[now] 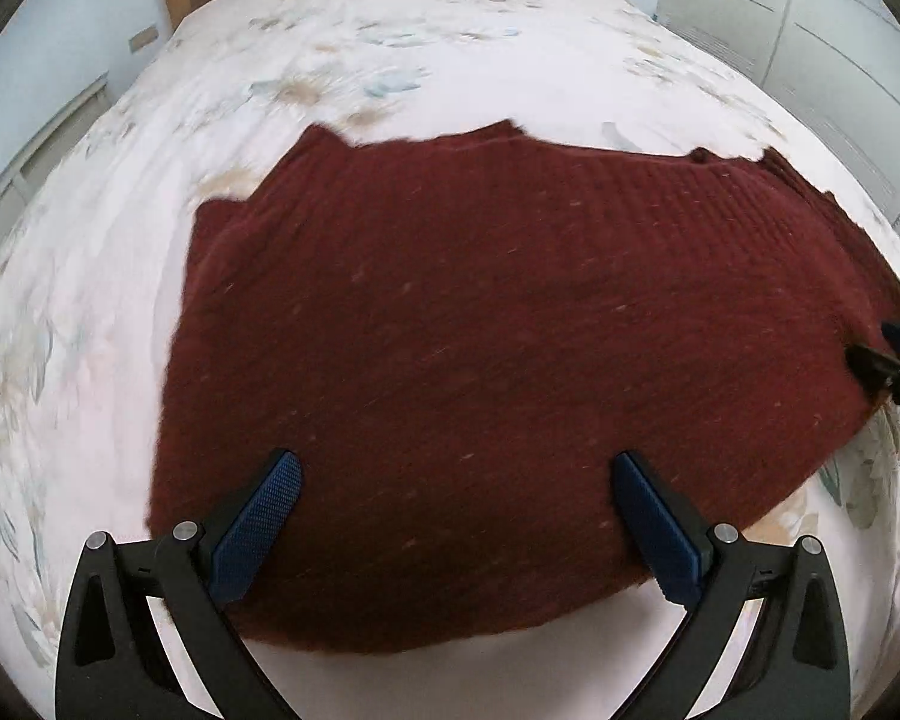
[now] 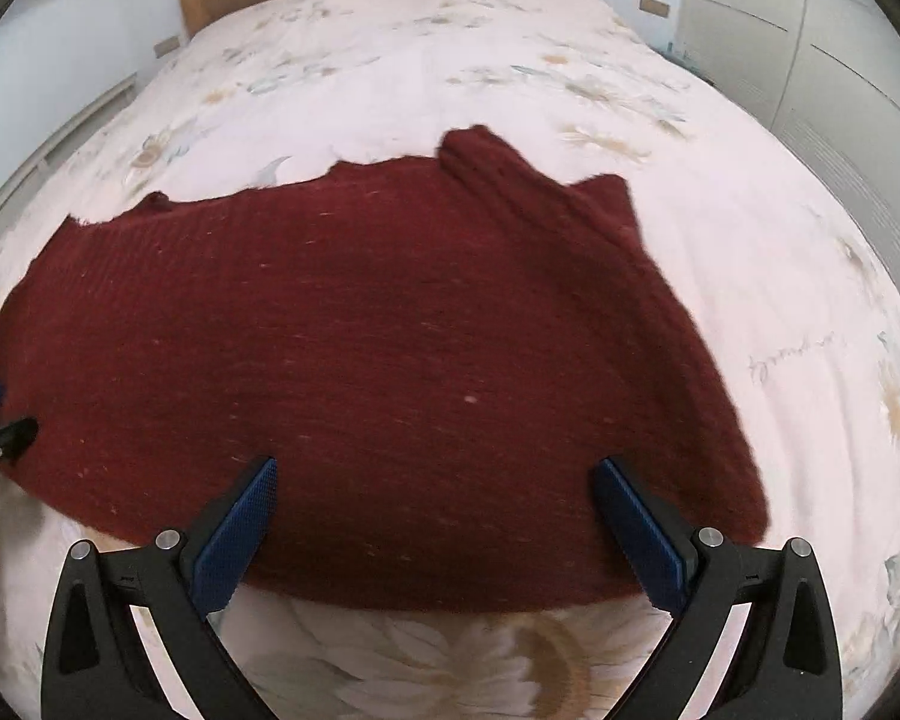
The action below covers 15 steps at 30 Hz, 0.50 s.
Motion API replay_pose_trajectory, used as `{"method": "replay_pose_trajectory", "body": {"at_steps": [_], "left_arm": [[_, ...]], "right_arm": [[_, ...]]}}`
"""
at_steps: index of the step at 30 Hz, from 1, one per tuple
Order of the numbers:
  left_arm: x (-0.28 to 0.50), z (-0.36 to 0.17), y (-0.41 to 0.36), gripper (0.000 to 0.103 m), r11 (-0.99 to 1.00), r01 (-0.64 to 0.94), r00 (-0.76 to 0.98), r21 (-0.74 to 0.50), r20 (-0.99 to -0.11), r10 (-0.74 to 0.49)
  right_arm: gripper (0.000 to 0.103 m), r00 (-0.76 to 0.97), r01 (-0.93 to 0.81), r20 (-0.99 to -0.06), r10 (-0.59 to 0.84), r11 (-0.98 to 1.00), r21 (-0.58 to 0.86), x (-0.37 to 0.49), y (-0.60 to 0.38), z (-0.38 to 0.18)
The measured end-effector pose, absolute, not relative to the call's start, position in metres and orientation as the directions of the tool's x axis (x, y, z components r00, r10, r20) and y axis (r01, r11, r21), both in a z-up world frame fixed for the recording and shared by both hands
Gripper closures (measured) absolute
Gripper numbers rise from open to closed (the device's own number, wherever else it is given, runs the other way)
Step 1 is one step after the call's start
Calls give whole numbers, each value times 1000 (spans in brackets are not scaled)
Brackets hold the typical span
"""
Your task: Fold small clothes
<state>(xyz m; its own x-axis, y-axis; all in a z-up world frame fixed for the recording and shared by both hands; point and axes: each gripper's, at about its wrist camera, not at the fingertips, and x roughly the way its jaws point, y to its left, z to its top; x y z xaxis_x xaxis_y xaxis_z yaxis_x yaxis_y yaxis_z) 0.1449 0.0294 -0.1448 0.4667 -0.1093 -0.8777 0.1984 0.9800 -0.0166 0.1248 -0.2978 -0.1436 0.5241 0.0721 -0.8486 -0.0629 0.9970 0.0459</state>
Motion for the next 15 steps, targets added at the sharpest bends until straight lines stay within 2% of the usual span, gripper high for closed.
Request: {"method": "replay_pose_trajectory", "body": {"at_steps": [8, 15], "left_arm": [[145, -147, 29, 1, 984, 176, 454, -29, -885, -107], [152, -133, 30, 1, 983, 173, 411, -53, -903, -121]], "right_arm": [[0, 502, -61, -862, 66, 997, 41, 131, -292, -148], [0, 509, -76, -856, 84, 996, 52, 118, -290, -121]]}}
